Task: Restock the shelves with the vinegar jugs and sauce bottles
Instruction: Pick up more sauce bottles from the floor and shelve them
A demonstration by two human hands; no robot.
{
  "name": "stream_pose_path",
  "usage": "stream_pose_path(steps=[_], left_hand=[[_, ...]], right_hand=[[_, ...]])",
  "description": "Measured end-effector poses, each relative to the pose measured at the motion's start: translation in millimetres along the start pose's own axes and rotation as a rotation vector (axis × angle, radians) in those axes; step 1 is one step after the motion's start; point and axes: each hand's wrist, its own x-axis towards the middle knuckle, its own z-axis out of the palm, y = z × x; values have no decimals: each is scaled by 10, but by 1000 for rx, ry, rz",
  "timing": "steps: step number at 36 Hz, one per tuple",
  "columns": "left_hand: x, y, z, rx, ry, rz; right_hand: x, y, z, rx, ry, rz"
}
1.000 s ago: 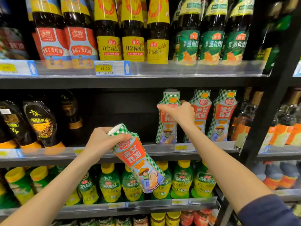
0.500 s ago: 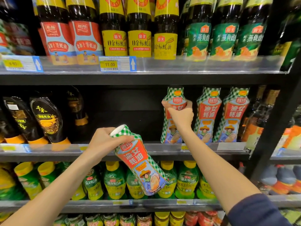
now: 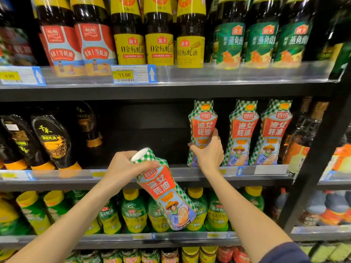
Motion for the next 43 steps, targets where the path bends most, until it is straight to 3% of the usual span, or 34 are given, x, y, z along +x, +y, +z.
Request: stream_pose_path(steps=[11, 32, 43], left_hand=[[48, 17, 15, 38, -2, 17], [98, 140, 41, 26, -11, 38], [36, 109, 38, 64, 7, 24]], right_hand=[[86, 105, -90, -11, 2, 33], [92, 56, -199, -123, -145, 14], [96, 62, -189, -155, -97, 15]])
